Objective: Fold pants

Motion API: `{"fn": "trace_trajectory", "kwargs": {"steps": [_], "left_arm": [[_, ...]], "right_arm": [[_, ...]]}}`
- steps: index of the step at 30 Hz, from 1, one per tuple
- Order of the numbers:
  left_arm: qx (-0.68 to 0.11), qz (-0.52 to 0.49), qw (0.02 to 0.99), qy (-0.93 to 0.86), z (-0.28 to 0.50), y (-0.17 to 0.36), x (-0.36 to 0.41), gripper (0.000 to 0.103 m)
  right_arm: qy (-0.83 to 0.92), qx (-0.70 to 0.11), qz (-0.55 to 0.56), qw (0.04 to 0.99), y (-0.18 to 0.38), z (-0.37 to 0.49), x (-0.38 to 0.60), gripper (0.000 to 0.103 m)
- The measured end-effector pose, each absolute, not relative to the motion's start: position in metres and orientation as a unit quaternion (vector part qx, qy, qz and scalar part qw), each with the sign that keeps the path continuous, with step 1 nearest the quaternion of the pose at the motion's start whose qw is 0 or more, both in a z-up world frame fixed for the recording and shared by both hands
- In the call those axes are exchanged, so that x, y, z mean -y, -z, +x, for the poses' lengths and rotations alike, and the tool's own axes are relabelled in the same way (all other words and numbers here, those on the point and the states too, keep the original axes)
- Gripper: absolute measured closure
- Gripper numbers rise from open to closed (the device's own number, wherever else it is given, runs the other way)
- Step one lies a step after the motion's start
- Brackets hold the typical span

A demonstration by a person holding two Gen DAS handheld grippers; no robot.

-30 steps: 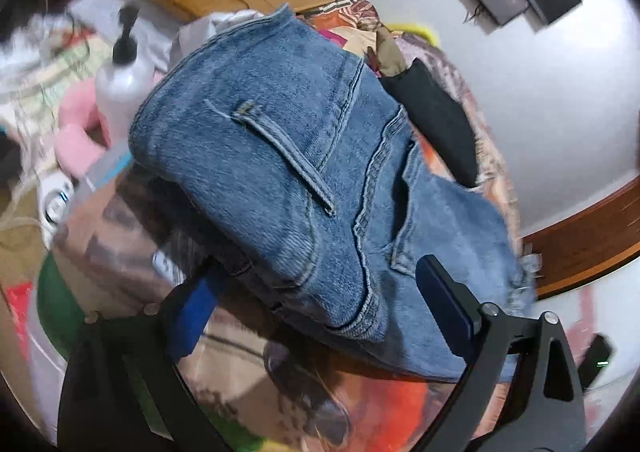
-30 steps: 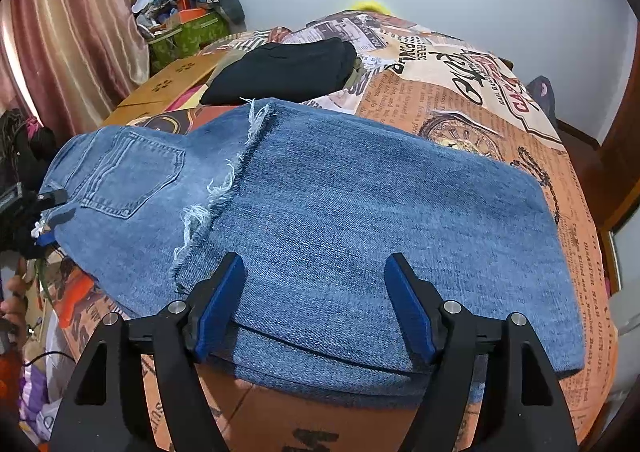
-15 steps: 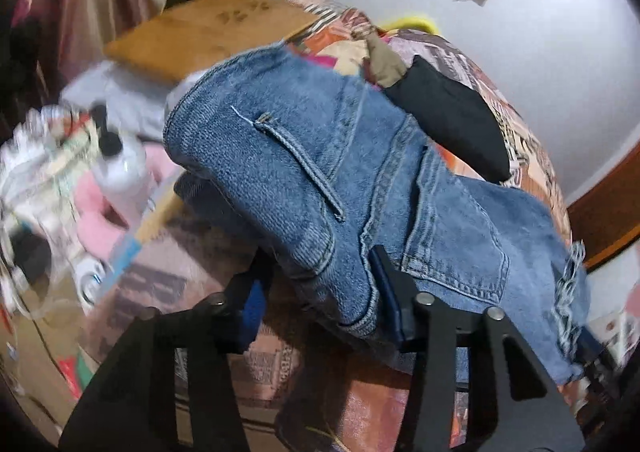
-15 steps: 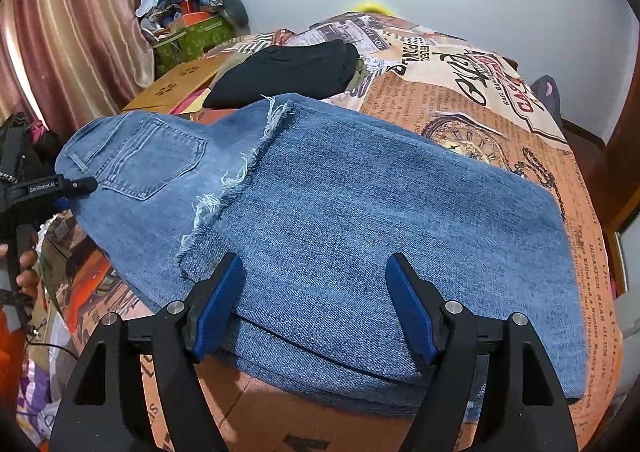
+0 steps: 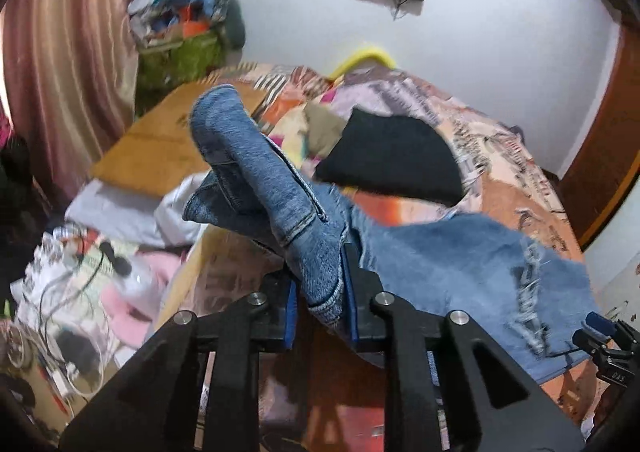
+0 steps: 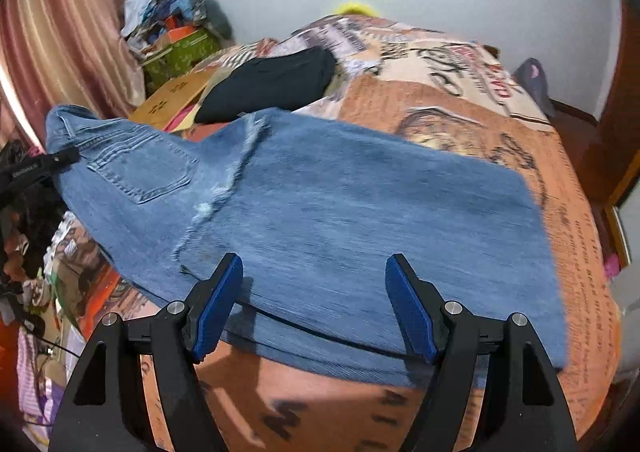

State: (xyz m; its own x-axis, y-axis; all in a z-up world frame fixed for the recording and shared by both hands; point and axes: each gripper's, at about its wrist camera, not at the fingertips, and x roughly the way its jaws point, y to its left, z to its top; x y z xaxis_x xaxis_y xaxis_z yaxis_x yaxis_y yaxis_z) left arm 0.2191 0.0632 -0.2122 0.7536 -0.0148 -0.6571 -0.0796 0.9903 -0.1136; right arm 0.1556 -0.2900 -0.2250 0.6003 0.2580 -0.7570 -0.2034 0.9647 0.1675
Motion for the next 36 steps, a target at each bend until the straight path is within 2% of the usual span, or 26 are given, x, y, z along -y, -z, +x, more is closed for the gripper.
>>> {"fn": "trace_trajectory", "kwargs": {"steps": [1,6,9,14,20,21,22,23,25,27,31,36], "left_arm": [[-0.340,-0.066,0.938,-0.002,0.217,0.204,-0.057,0.091],[-0.296,-0.035,0.954,0.032,0.214,0.163,-0.024,0.091],[-0.306,-0.034,0.951,0.035,0.218,0.161,-0.018,0.090],[-0.349,-0.062,0.935,-0.006,0.220,0.195,-0.045,0.090],[-0.449,-0.143,0.881,-0.023,0.210,0.272,-0.103,0.083],[-0.464,-0.156,0.872,-0.022,0.207,0.284,-0.109,0.076],[-0.471,-0.159,0.868,-0.027,0.204,0.290,-0.112,0.056],[-0.475,-0.159,0.865,-0.043,0.197,0.299,-0.115,0.046],[-0.466,-0.177,0.866,-0.043,0.186,0.306,-0.119,0.032],[-0.465,-0.199,0.861,-0.043,0.180,0.314,-0.122,0.024],[-0.468,-0.259,0.844,-0.015,0.177,0.328,-0.130,0.024],[-0.469,-0.286,0.836,0.017,0.180,0.334,-0.118,0.023]], "right_arm": [[-0.123,-0.427,0.034,0.895,0.224,0.155,0.295,0.032],[-0.069,-0.421,0.049,0.903,0.222,0.145,0.334,0.032],[-0.049,-0.430,0.066,0.899,0.228,0.141,0.351,0.032],[-0.052,-0.429,0.077,0.898,0.230,0.134,0.357,0.032],[-0.060,-0.433,0.064,0.897,0.234,0.136,0.346,0.032],[-0.060,-0.434,0.063,0.897,0.234,0.137,0.345,0.032],[-0.059,-0.434,0.061,0.897,0.236,0.138,0.344,0.032],[-0.058,-0.435,0.059,0.897,0.237,0.138,0.343,0.031],[-0.055,-0.436,0.056,0.897,0.237,0.137,0.341,0.031],[-0.055,-0.437,0.052,0.896,0.236,0.138,0.340,0.030],[-0.054,-0.439,0.049,0.895,0.238,0.139,0.338,0.030],[-0.050,-0.438,0.047,0.896,0.238,0.139,0.336,0.029]]}}
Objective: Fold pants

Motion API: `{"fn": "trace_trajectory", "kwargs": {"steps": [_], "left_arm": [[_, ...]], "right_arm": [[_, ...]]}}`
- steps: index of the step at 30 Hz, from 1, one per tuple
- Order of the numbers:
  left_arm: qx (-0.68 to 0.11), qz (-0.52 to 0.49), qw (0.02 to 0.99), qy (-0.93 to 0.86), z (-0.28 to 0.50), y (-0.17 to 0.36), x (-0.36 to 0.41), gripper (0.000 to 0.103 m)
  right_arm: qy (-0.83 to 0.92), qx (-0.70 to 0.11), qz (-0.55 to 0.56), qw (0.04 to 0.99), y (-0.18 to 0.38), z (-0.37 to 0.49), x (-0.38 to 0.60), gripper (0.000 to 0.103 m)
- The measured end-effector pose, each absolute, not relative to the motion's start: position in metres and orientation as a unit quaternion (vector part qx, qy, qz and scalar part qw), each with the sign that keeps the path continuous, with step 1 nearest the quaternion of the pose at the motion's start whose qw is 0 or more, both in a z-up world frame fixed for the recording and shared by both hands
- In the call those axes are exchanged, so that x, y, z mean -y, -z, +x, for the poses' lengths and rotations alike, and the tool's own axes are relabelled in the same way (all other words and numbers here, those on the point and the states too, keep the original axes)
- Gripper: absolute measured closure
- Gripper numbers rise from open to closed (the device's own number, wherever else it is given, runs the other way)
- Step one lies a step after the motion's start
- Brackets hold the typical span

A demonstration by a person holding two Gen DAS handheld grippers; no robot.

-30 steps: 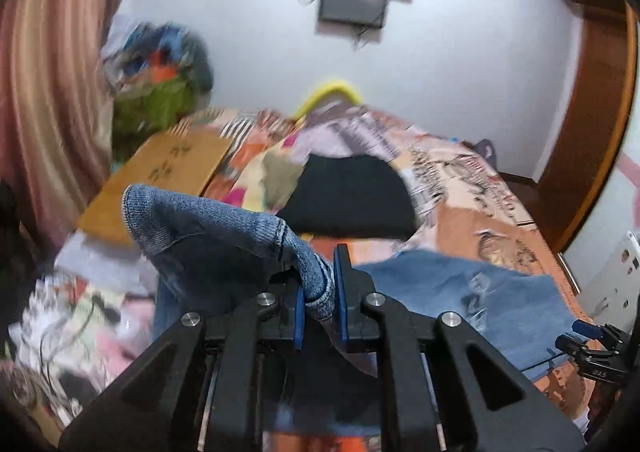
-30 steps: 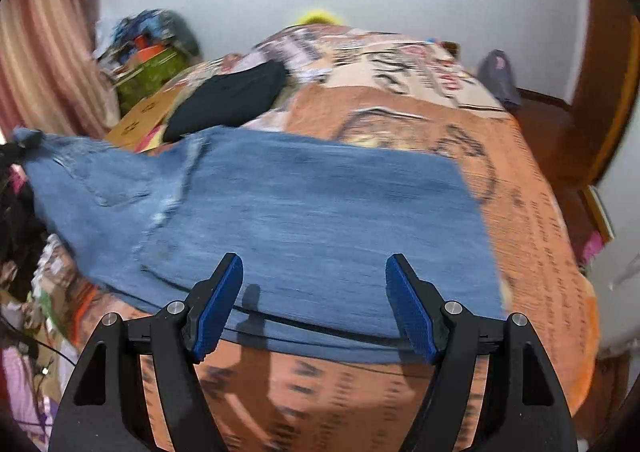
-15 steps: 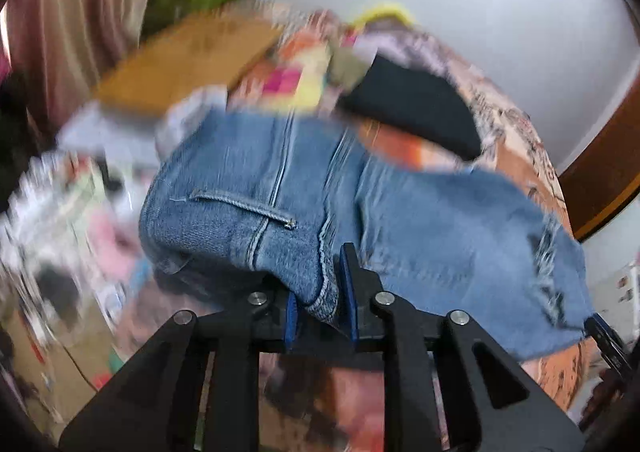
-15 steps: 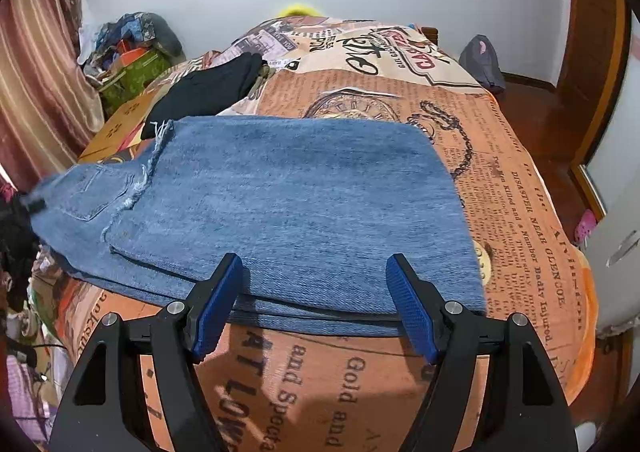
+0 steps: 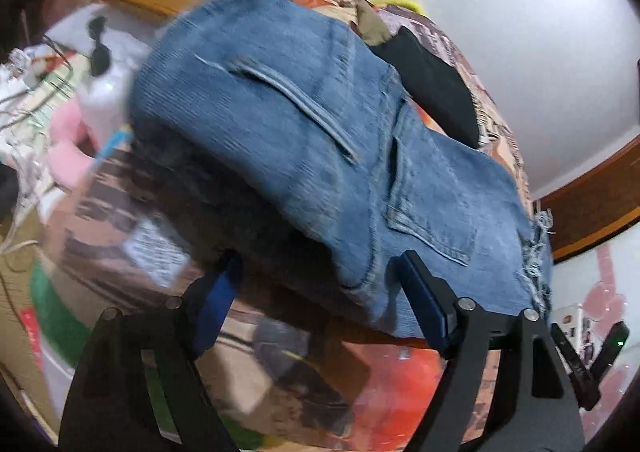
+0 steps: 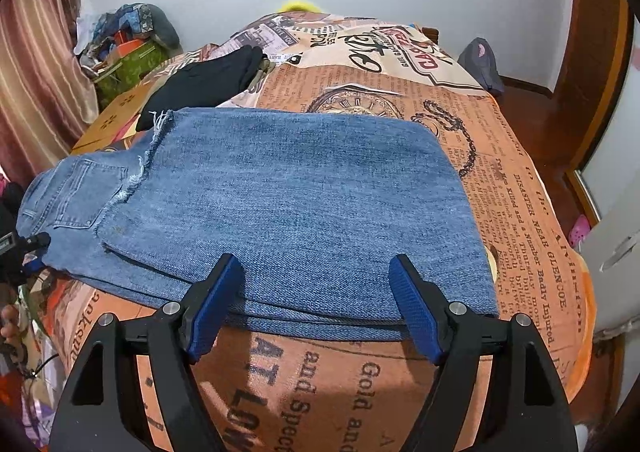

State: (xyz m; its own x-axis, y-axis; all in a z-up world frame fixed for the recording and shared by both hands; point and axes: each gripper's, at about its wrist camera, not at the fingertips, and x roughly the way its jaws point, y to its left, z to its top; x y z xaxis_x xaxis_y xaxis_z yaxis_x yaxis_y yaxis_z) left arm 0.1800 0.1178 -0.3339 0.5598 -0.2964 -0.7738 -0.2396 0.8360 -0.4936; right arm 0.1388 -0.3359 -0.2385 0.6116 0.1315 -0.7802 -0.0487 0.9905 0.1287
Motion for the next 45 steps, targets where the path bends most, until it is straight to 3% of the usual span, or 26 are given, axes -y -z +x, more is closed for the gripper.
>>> {"fn": "trace_trajectory", "kwargs": {"steps": [4,11,14,19,25,45], "left_arm": [[-0.466,-0.276,0.840,0.015,0.192,0.336,-0.108,0.018],[-0.446,-0.352,0.823,0.011,0.223,0.334,-0.131,0.018],[-0.438,-0.361,0.823,0.000,0.232,0.336,-0.134,0.028],[-0.432,-0.292,0.853,-0.029,0.243,0.324,-0.114,0.062],[-0.412,-0.156,0.895,-0.065,0.247,0.292,-0.072,0.074],[-0.237,0.044,0.969,0.046,0.223,0.135,0.078,0.079]], "right_arm": [[-0.052,-0.437,0.048,0.897,0.239,0.139,0.336,0.027],[-0.058,-0.435,0.048,0.898,0.241,0.139,0.336,0.025],[-0.059,-0.433,0.047,0.898,0.241,0.139,0.336,0.024],[-0.059,-0.432,0.049,0.899,0.241,0.139,0.334,0.023],[-0.062,-0.432,0.049,0.899,0.241,0.139,0.334,0.023],[-0.058,-0.408,0.073,0.908,0.225,0.127,0.357,0.024]]}}
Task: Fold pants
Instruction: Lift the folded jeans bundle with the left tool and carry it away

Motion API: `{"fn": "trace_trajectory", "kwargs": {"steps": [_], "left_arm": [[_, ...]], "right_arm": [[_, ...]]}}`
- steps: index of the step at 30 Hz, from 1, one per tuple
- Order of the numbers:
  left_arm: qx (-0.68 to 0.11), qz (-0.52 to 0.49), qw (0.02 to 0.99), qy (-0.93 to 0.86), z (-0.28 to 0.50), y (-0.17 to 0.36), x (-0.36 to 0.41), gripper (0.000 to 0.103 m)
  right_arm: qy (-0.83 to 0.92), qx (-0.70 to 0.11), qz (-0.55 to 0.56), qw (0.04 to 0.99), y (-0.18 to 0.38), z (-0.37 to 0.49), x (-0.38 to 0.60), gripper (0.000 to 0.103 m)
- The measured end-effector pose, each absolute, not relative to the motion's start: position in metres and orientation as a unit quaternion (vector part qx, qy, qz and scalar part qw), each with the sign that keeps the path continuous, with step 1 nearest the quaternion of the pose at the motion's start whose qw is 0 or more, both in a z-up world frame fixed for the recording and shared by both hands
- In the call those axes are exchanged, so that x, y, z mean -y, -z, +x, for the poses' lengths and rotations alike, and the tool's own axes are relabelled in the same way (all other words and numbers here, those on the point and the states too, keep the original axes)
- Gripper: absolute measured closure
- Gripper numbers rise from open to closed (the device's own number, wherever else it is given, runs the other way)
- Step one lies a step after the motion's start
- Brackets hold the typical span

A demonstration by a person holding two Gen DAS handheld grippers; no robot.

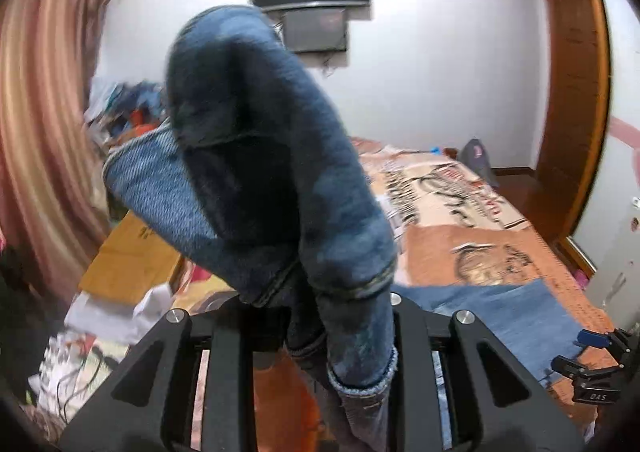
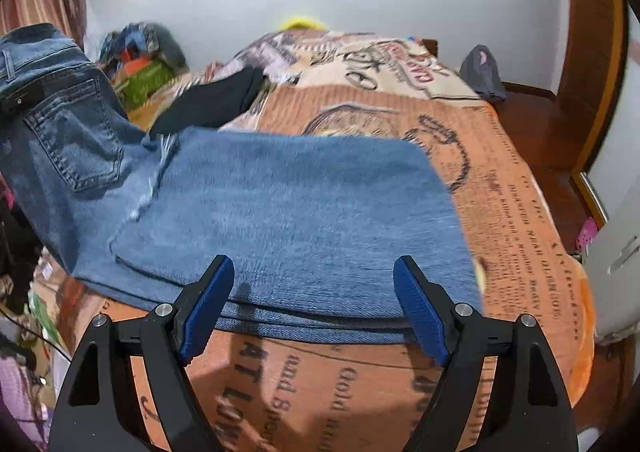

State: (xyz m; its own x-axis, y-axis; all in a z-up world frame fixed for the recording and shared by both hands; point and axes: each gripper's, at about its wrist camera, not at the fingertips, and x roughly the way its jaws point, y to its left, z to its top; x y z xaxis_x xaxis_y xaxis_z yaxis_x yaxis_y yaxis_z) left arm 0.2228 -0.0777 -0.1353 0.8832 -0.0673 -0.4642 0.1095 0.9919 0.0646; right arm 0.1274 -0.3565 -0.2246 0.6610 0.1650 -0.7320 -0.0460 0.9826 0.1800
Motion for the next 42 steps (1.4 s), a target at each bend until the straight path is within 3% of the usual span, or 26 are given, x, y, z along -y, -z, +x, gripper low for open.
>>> {"fn": "trace_trajectory", "kwargs": {"steps": [18,36,42], "left_arm": [[-0.228,0.093,0.956,0.159,0.216,0.125,0.190,0.081],[-0.319,0.157,0.901,0.248,0.237,0.199,0.289,0.081],[-0.339,0.221,0.877,0.260,0.223,0.235,0.332,0.081]], "right_arm": [[-0.054,-0.424,0.114,0.897,0.255,0.126,0.388,0.020],[-0.074,-0.403,0.149,0.900,0.255,0.116,0.398,0.022],[-0.055,-0.393,0.177,0.901,0.241,0.095,0.432,0.025]]}}
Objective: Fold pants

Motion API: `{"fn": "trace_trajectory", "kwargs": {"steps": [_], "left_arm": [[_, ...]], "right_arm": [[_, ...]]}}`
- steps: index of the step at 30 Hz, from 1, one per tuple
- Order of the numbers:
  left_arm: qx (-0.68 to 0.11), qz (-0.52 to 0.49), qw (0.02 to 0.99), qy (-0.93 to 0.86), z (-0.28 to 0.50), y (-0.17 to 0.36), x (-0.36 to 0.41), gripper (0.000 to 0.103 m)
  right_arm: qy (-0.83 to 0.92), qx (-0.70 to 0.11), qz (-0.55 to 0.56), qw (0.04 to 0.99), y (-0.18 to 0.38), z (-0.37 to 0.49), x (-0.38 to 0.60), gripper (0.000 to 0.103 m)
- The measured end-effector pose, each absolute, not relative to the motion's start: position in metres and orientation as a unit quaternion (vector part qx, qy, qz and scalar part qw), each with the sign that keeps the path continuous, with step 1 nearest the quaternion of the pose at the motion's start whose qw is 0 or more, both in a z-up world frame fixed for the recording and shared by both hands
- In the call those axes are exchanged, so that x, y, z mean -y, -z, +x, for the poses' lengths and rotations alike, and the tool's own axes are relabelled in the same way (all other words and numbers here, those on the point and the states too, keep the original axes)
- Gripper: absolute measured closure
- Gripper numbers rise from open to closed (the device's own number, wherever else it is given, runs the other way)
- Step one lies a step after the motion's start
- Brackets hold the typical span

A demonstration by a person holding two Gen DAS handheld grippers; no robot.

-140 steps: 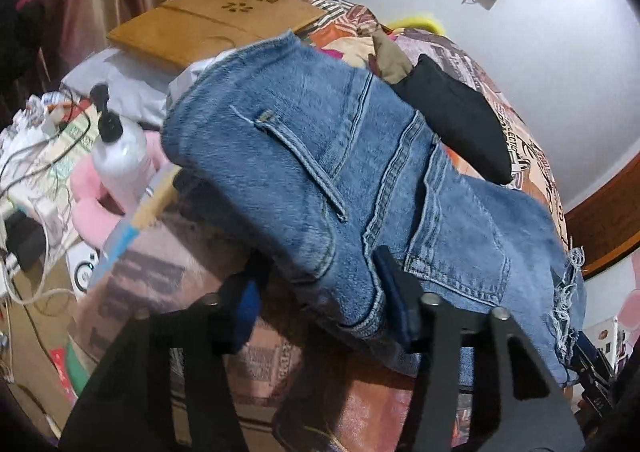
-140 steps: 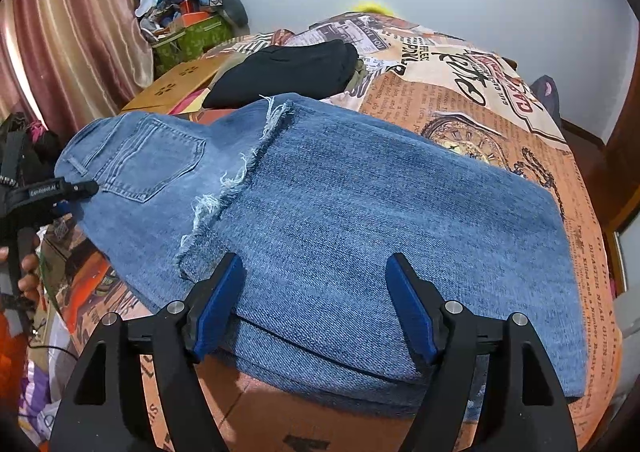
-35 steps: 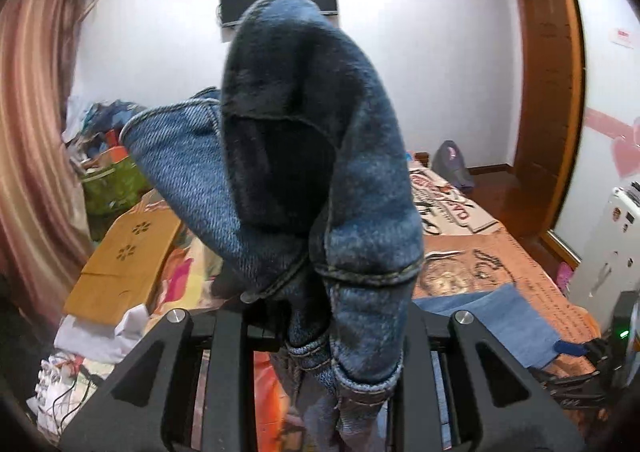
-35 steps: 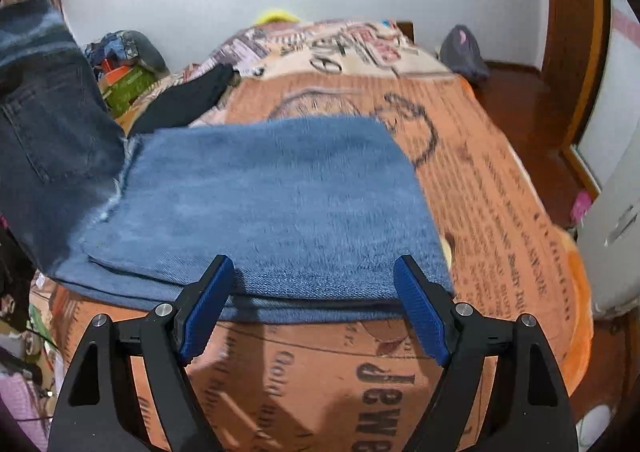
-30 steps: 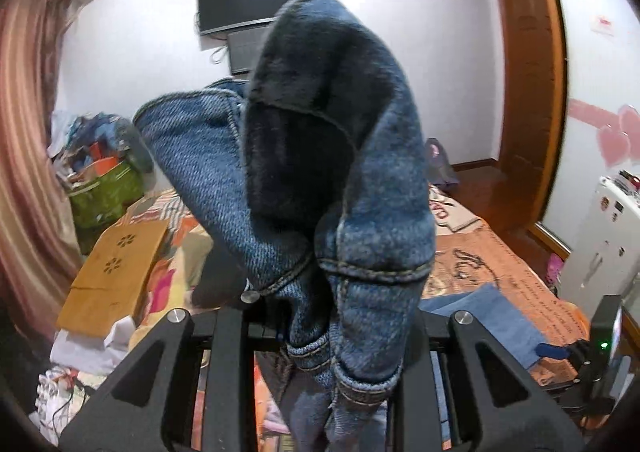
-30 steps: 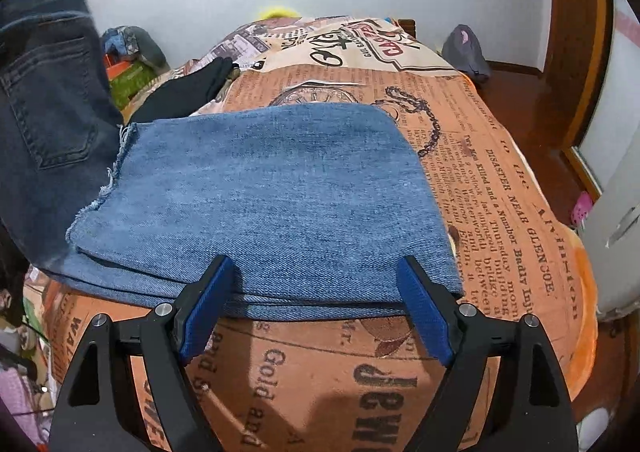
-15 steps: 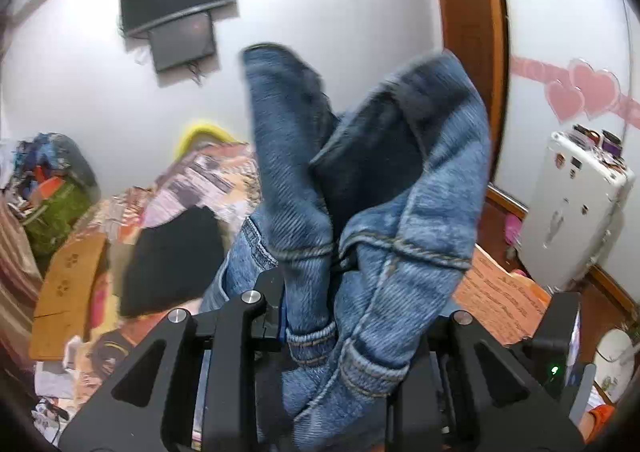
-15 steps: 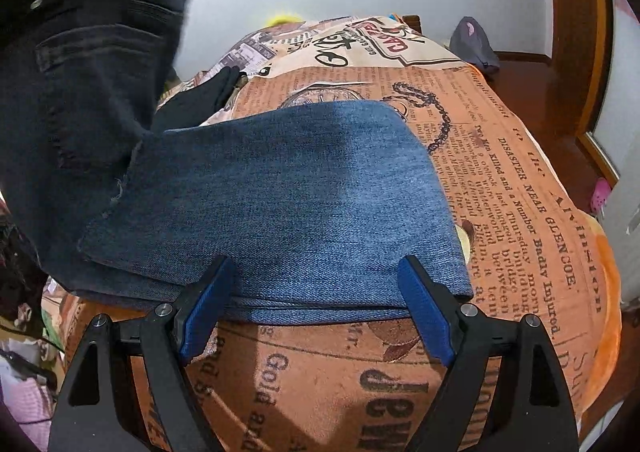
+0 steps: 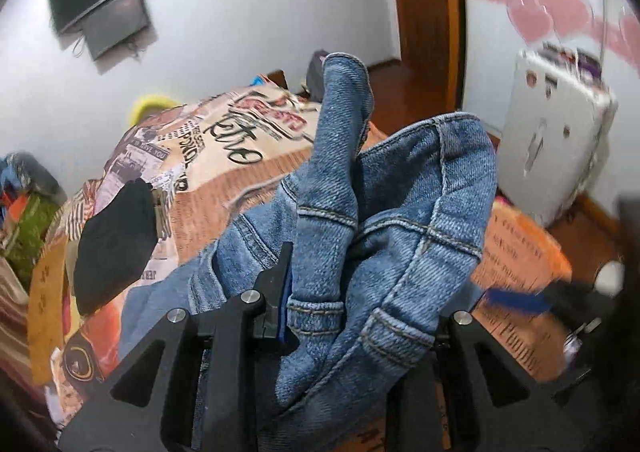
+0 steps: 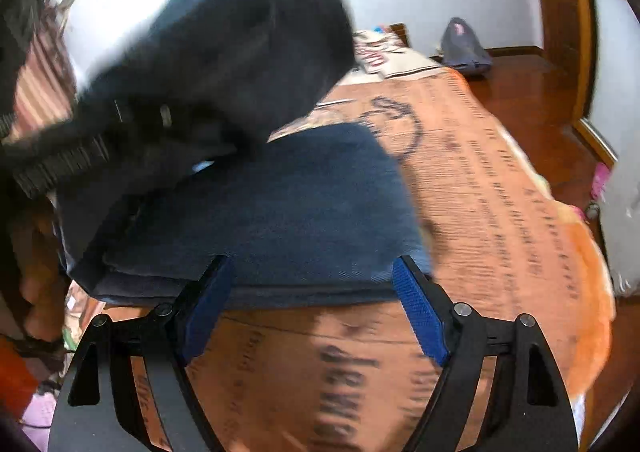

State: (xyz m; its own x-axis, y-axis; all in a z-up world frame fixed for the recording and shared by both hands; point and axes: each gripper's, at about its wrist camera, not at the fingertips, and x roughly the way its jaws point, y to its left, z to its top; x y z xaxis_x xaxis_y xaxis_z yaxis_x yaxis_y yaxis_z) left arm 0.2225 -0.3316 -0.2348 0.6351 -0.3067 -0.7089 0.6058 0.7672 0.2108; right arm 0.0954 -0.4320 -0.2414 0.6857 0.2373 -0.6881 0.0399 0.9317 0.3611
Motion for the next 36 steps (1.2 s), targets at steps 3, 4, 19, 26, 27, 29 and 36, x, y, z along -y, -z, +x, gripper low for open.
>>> {"fn": "trace_trajectory", "kwargs": {"steps": [3,4,19,26,27,29,36], "left_arm": [[-0.346,0.242,0.869,0.257,0.219,0.250,0.344,0.080],[-0.346,0.245,0.869,0.256,0.216,0.251,0.348,0.079],[-0.377,0.269,0.851,0.248,0.203,0.269,0.356,0.054],[-0.392,0.262,0.845,0.252,0.205,0.267,0.350,0.048],[-0.393,0.264,0.844,0.253,0.204,0.267,0.349,0.048],[-0.397,0.263,0.841,0.256,0.202,0.266,0.346,0.048],[-0.412,0.285,0.826,0.258,0.196,0.272,0.343,0.047]], "right_arm": [[-0.023,-0.393,0.182,0.901,0.239,0.083,0.454,0.025],[-0.011,-0.394,0.187,0.900,0.240,0.077,0.463,0.025],[0.014,-0.391,0.243,0.888,0.239,0.052,0.497,0.024],[-0.012,-0.353,0.233,0.906,0.212,0.078,0.493,0.024],[-0.015,-0.352,0.224,0.909,0.211,0.084,0.491,0.024],[-0.018,-0.360,0.209,0.909,0.214,0.094,0.485,0.024],[-0.036,-0.393,0.191,0.899,0.244,0.116,0.477,0.024]]}}
